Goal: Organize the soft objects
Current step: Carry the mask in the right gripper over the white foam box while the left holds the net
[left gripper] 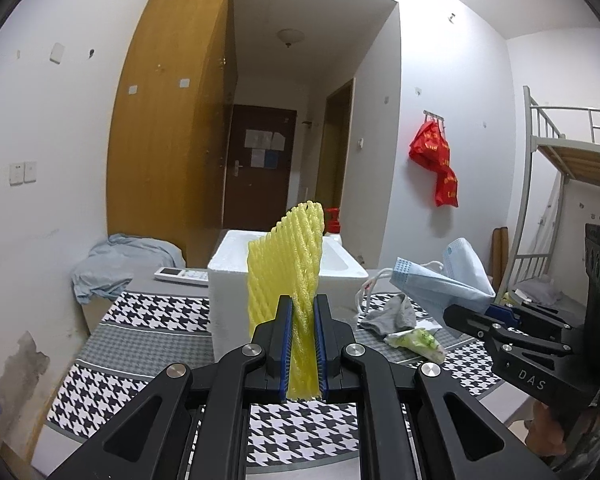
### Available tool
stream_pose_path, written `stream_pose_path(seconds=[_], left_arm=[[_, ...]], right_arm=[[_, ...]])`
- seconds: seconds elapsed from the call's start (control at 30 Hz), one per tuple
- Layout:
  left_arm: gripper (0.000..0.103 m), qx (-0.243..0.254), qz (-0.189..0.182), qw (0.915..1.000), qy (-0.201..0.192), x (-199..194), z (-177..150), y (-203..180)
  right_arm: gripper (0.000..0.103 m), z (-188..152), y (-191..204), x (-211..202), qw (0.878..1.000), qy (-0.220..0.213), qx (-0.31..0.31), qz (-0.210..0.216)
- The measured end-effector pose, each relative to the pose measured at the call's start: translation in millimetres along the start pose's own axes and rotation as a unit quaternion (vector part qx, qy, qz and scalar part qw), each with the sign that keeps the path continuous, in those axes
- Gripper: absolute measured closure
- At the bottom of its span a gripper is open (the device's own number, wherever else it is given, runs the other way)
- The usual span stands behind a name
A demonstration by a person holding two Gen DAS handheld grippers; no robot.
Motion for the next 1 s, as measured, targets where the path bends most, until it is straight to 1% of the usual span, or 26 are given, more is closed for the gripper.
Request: stream_pose_path(seconds=[0.33, 0.7, 1.0], left_arm=[[0.092, 0.002, 0.002, 1.0000, -0.009, 0, 16, 8], [0.092, 0.007, 0.005, 0.9999, -0.015, 16, 37, 14], [0.092, 0.014, 0.006, 0.9997, -0.021, 26, 51, 18]], right_arm=[[0.075, 14, 9, 9, 1.000, -0.001, -0.002, 0.007], [0.075, 39, 12, 24, 1.000, -0.010, -0.001, 0.009], [0.075, 52, 10, 37, 1.000, -0.009, -0.001, 0.007]])
Point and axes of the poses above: each gripper's, at about its wrist camera, not at the fingertips, and x roughly the way its jaws point, y to its left, z to its top, the point moved 10 cm from there along x, roughly the way its jaws point, and after that the axes turned 12 degrees about x, right-handed, at the moved point
